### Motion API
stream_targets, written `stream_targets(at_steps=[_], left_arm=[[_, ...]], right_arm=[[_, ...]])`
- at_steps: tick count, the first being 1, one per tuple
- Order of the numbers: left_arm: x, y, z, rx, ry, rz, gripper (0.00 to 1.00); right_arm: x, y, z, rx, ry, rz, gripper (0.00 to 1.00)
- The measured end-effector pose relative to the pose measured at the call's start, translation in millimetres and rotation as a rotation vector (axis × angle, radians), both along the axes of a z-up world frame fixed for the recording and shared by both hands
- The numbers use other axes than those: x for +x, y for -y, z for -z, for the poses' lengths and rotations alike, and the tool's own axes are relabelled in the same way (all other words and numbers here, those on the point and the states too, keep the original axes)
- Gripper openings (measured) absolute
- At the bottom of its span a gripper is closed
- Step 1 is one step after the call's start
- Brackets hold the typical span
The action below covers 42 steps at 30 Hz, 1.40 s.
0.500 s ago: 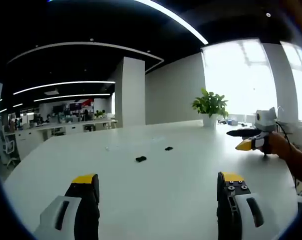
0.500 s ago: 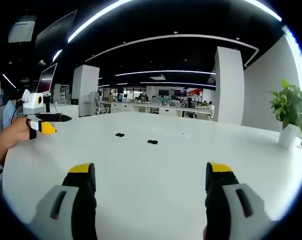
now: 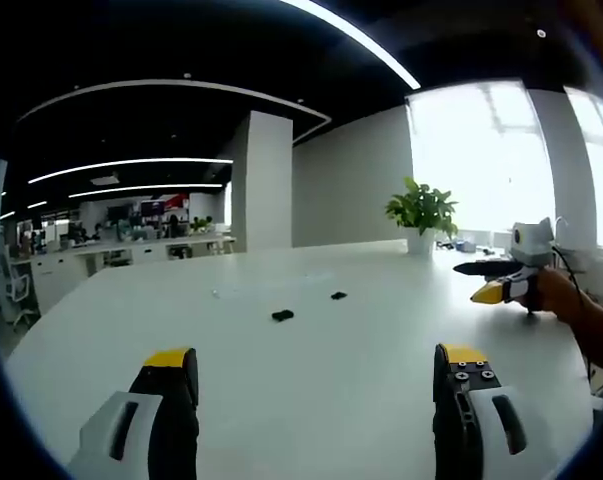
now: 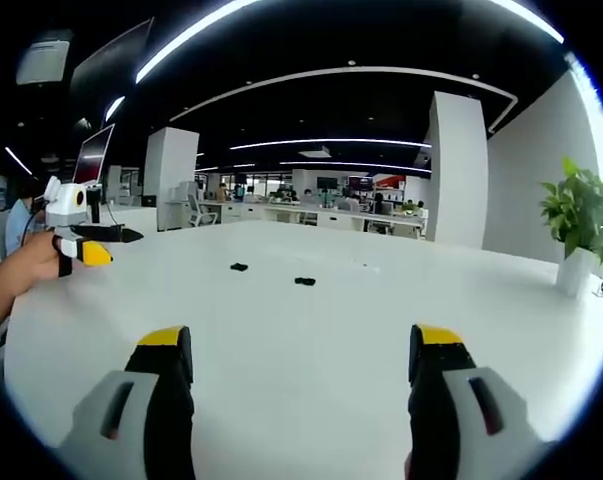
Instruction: Snap the two parts of the plastic buckle together until the buckle closes and remains connected.
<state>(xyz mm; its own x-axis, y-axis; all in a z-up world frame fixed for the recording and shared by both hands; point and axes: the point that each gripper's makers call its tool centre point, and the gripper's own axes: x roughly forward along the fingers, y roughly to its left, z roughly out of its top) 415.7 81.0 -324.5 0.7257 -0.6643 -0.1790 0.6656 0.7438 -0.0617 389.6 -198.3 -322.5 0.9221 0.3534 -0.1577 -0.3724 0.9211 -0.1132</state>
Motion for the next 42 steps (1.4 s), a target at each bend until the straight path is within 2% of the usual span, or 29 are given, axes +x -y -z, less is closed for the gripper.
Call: stream_targets(at_steps=[5, 10, 21, 24, 27, 30, 31, 33, 42], left_arm=[[2.6, -3.4, 2.0, 0.027, 0.006, -0.03, 1.0], [-3.2, 6.3, 2.5, -0.005, -0.028, 0.014, 1.0], [-7.5, 13.2, 6.2, 0.047, -0.016, 0.038, 1.0], [-7.4, 14.3, 5.7, 0.015, -0.043, 0.043, 1.0], [-3.8, 13.7, 11.1, -0.056, -0.143, 0.023, 1.0], [5.7, 10.6, 11.6, -0.018, -0.126, 0.004, 1.0], [9.2, 9.6, 7.7, 0.007, -0.096, -0.007, 1.0], [11.1, 11.9, 3.3, 0.016, -0.085, -0.01, 1.0], [21.7, 13.5, 5.3, 0.028, -0.101, -0.012, 1.0]], right_arm=[[1.3, 0.5, 0.0, 0.012, -0.002, -0.002, 0.89], [1.5, -0.6, 2.3, 0.014, -0.016, -0.005, 0.91], [2.1, -2.2, 2.7, 0.017, -0.019, -0.016, 0.9], [4.1, -4.9, 6.1, 0.009, -0.036, -0.021, 0.91], [7.0, -6.4, 6.4, 0.008, -0.043, -0.025, 0.9], [14.4, -10.4, 1.4, 0.034, -0.053, -0.027, 0.9], [16.6, -12.9, -0.9, 0.034, -0.052, -0.03, 0.9], [18.6, -14.5, -2.2, 0.022, -0.048, -0.029, 0.9], [22.9, -15.4, 2.9, 0.001, -0.067, -0.027, 0.89]])
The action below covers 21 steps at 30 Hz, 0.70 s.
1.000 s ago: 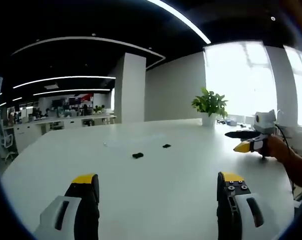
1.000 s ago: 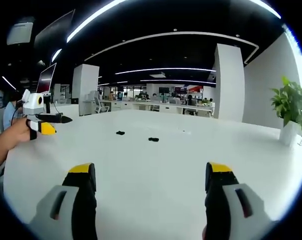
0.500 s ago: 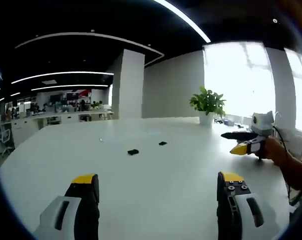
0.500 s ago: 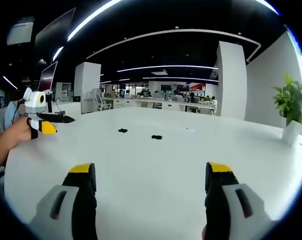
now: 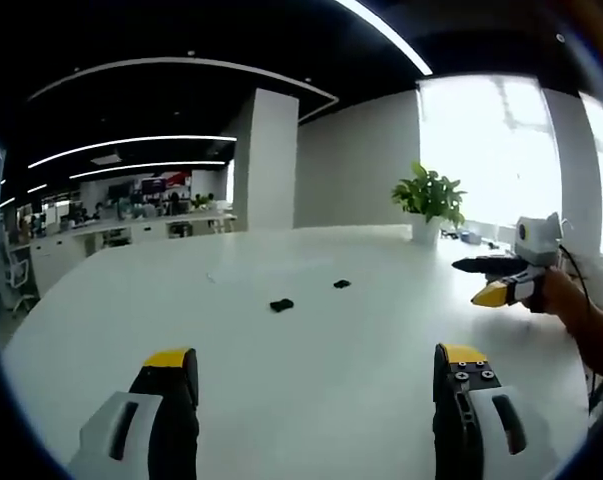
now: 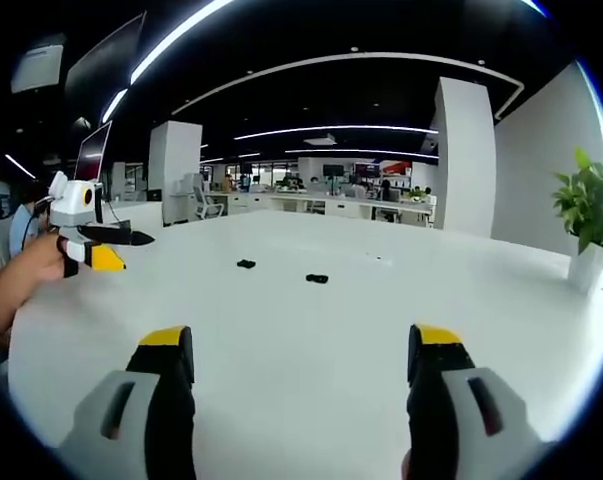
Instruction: Snap the two parts of the plastic buckle together until the buckle closes and remains connected.
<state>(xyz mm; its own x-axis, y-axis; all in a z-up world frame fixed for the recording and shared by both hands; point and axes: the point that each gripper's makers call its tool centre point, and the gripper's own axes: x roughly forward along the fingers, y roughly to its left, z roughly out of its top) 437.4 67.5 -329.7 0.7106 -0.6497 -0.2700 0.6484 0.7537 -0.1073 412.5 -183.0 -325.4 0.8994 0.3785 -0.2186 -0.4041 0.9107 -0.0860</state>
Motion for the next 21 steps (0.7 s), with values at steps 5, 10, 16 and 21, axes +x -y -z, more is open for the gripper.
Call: stream_targets(at_steps=[5, 10, 16, 21], left_arm=[[4.1, -0.1, -4.7, -0.004, 0.01, -0.004, 1.0], [9.6, 0.1, -6.4, -0.002, 0.011, -0.004, 1.0], [17.0, 1.2, -8.1, 0.016, 0.018, -0.002, 1.0], [18.5, 4.0, -11.4, -0.021, 0.005, 0.008, 1.0]], right_arm=[[5.8, 1.1, 1.4, -0.02, -0.012, 0.008, 0.88], [10.0, -1.7, 0.5, -0.027, -0.013, 0.0, 0.87], [18.1, -0.2, -1.5, -0.018, -0.017, 0.001, 0.87], [18.5, 1.8, 0.4, 0.003, -0.021, 0.007, 0.85]])
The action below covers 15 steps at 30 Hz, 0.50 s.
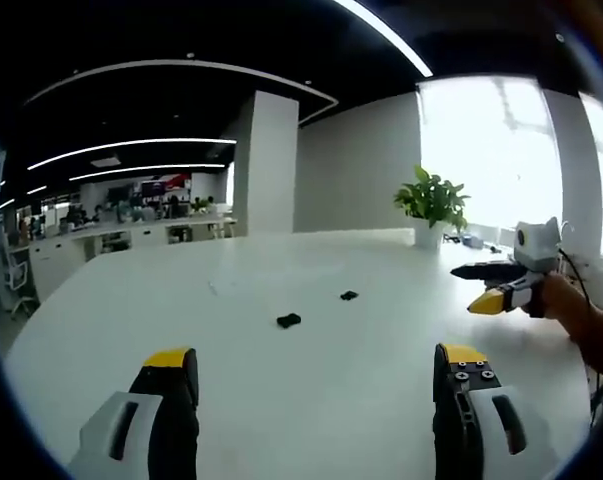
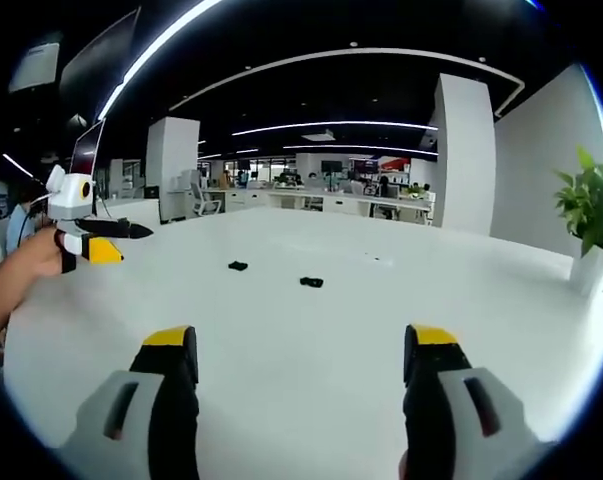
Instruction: Snap the two parts of the plastic buckle together until the buckle closes and remains connected.
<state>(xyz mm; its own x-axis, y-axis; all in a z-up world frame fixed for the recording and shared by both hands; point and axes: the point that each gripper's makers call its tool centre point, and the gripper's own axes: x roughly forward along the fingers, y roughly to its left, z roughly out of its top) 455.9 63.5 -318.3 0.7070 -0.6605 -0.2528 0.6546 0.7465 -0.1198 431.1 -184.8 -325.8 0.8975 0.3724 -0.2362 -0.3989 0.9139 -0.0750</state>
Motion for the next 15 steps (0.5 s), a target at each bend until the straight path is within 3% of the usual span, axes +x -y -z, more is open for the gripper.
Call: stream_targets(at_steps=[9, 12, 15], left_arm=[[4.5, -0.4, 5.6, 0.019, 0.005, -0.002, 1.0], [2.2, 4.1, 1.2, -0.03, -0.018, 0.024, 1.0], [6.3, 4.2, 1.0, -0.004, -0.004, 0.022, 1.0]], right_arm=[[-0.3, -4.9, 1.3, -0.017, -0.004, -0.018, 0.85], [1.2, -5.8, 1.0, -0.017, -0.005, -0.023, 0.85], [7.7, -5.3, 0.3, -0.023, -0.011, -0.025, 0.86]])
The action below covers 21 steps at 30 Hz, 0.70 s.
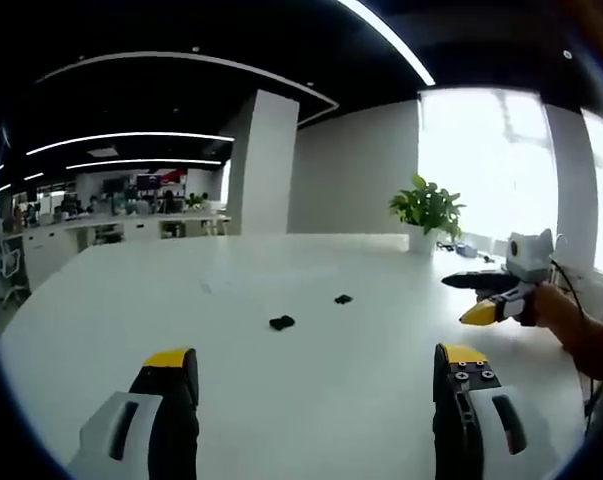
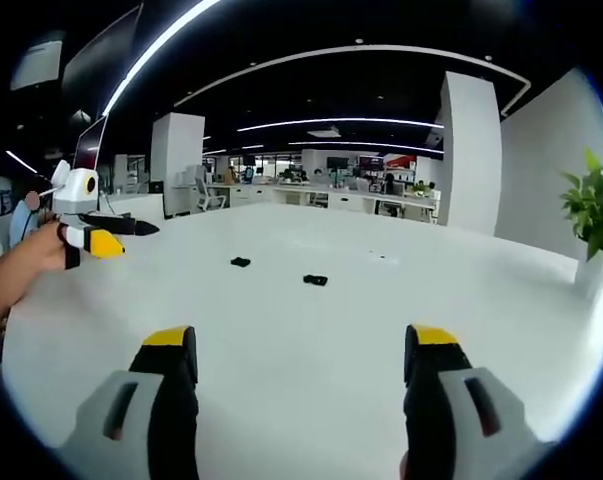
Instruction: Snap the two parts of the plastic buckle together until the buckle closes and remains connected.
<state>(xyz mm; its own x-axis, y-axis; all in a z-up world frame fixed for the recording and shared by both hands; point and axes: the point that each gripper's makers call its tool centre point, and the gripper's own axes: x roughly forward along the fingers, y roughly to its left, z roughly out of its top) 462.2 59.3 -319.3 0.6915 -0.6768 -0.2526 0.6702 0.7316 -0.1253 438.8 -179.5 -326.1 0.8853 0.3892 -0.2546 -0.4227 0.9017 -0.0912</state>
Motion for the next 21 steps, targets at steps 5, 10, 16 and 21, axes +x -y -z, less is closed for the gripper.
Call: stream_targets(at_steps=[5, 10, 16, 21], left_arm=[[7.6, 0.7, -2.1, -0.021, -0.002, 0.015, 1.0], [15.5, 0.7, 0.0, 0.009, -0.001, 0.014, 1.0], [22.7, 5.2, 0.1, 0.009, -0.006, 0.026, 1.0], [31.3, 6.9, 0.0, 0.012, -0.007, 0.032, 1.0]], right_arm=[[8.5, -1.9, -4.0, -0.003, -0.005, -0.003, 0.86], [20.0, -1.5, -5.6, 0.008, -0.012, -0.001, 0.86], [30.2, -3.1, -7.6, 0.015, -0.015, -0.001, 0.86], [35.6, -6.8, -6.0, 0.005, -0.025, -0.008, 0.86]])
